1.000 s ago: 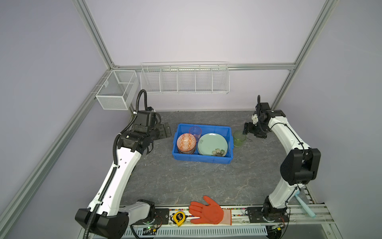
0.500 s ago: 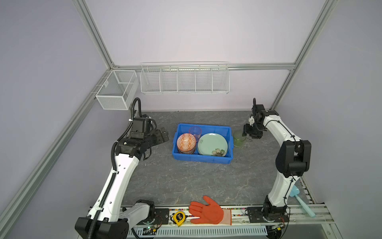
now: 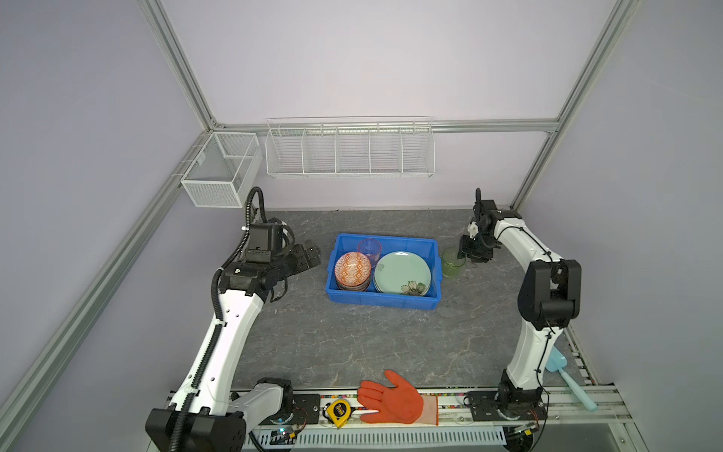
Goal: Place the mixed dishes into the plastic bin
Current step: 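Withdraw the left gripper from the bin while right lowers onto the green cup, then close the right gripper on the rim of the green clear cup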
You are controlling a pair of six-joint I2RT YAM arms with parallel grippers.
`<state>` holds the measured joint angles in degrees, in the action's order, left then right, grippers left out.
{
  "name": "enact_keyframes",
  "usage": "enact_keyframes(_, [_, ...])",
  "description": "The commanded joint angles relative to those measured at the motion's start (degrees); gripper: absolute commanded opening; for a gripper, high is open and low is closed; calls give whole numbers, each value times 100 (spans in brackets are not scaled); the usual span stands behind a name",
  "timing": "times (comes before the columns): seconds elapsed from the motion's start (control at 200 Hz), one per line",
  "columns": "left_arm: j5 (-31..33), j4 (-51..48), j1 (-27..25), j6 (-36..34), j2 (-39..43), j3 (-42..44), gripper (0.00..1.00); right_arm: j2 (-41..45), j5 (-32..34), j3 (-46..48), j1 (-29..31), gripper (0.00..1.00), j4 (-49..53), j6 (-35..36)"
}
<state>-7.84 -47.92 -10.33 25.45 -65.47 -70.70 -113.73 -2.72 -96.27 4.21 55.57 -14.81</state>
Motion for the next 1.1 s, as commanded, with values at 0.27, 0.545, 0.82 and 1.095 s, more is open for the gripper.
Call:
enact_keyframes(0.27, [-86,73,57,95,-77,-14,99,-147,-6,100,-11,34,-273,-13])
enact_keyframes(0.545, [-155,134,69,112,-194,4,99,-228,-22,73,-14,24,-293,22])
enact_keyframes(0.82, [-166,173,75,133,-211,54,99,-299,-14,42,-6,19,-279,91])
enact_keyframes(1.095, [-155,178,92,125,-189,137,99,-261,33,12,-5,10,-203,168])
